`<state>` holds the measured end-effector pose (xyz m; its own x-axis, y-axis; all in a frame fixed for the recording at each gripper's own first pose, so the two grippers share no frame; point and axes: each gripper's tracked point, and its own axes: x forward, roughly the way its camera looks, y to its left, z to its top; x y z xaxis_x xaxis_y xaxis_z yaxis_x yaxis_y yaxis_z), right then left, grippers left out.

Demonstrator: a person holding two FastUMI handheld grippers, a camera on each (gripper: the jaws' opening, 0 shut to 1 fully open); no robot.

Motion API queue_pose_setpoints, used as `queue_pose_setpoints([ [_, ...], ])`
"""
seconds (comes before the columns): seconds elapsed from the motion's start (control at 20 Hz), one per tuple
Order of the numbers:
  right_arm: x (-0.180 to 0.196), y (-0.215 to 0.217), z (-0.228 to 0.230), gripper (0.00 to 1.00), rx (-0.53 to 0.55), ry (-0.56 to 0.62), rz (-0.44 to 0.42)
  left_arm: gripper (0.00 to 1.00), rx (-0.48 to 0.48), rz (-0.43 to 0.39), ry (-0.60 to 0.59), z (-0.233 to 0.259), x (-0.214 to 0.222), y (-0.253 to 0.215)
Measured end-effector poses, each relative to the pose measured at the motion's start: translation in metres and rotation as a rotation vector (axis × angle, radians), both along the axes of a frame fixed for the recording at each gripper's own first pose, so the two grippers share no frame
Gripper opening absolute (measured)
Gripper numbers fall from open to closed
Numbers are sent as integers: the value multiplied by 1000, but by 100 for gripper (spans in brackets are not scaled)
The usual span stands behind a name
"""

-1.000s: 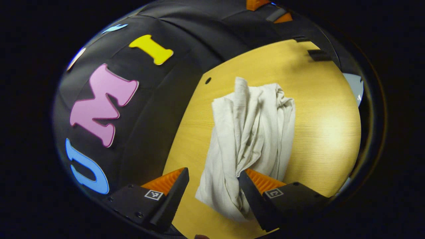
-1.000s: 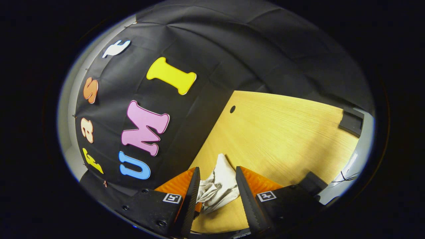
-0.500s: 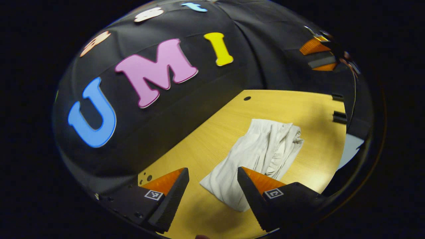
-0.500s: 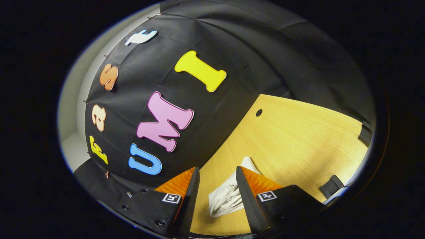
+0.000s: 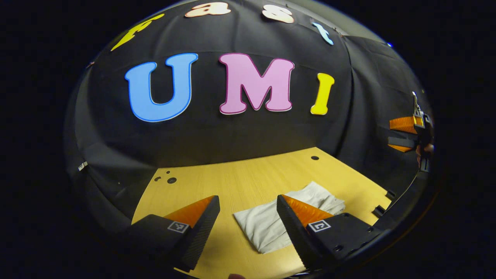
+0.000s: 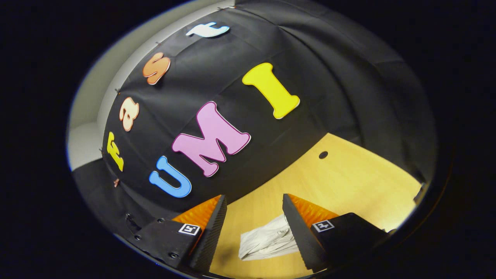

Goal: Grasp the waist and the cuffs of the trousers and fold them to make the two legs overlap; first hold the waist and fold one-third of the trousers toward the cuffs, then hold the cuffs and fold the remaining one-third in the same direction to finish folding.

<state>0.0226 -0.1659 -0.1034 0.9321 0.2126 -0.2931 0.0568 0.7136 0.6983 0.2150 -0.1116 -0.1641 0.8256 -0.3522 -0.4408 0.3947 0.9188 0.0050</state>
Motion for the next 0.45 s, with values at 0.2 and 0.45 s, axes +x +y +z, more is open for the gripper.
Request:
queue_pose_setpoints([
  [0.2, 9, 1, 3, 90, -212, -9, 25, 95, -96, 18, 23, 11, -4, -7],
  [0.45, 8, 5, -12, 90, -402, 17, 66, 94, -194, 42, 96, -1, -16, -20],
])
